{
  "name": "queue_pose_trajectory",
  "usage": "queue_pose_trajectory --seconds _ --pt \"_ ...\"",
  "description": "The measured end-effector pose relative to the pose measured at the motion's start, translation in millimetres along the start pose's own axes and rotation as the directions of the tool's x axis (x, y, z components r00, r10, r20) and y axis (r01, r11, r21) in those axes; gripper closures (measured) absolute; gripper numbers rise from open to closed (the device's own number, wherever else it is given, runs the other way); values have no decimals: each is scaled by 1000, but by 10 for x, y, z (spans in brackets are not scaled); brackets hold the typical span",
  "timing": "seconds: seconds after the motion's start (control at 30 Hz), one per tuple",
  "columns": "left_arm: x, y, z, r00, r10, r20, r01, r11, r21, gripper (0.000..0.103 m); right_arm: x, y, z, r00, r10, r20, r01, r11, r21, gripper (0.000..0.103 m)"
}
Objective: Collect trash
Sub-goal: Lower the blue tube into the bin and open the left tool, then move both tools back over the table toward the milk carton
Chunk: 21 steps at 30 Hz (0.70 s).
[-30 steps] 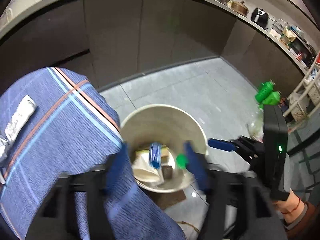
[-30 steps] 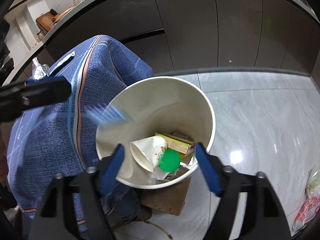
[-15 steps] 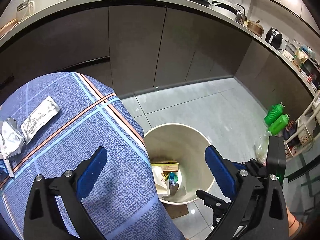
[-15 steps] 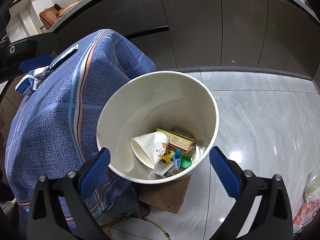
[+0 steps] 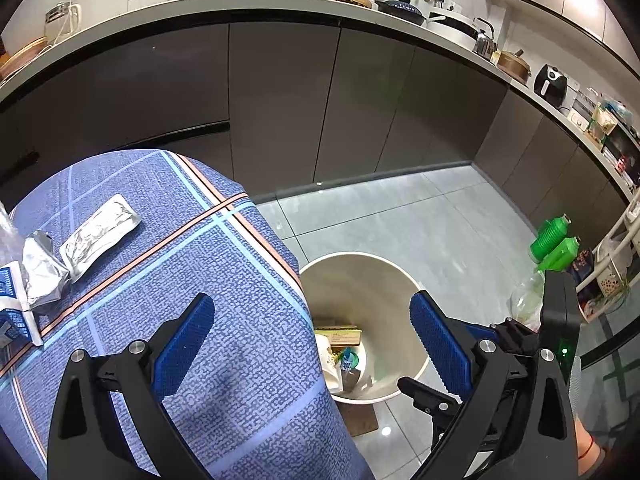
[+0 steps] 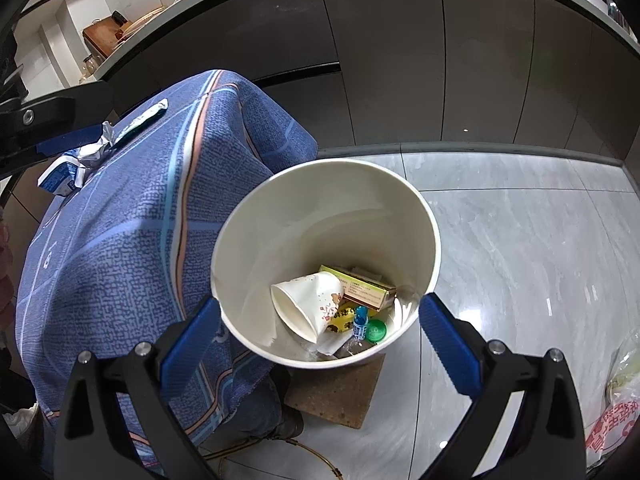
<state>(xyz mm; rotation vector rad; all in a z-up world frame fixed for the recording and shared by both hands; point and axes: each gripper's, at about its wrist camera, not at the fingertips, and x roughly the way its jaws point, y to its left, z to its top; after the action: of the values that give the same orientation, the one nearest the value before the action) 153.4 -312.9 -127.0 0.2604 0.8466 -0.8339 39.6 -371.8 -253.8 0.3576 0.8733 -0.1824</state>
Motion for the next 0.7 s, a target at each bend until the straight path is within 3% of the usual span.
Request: queue_pose_trajectory --seconds 0.37,0.7 --pt "-229 125 -14 1000 9 30 -9 1000 -30 9 -180 187 77 999 -6 34 7 999 -35 3" --pt "-473 364 -143 997 62 44 -58 994 -93 9 -322 451 122 999 3 53 2 995 -100 3"
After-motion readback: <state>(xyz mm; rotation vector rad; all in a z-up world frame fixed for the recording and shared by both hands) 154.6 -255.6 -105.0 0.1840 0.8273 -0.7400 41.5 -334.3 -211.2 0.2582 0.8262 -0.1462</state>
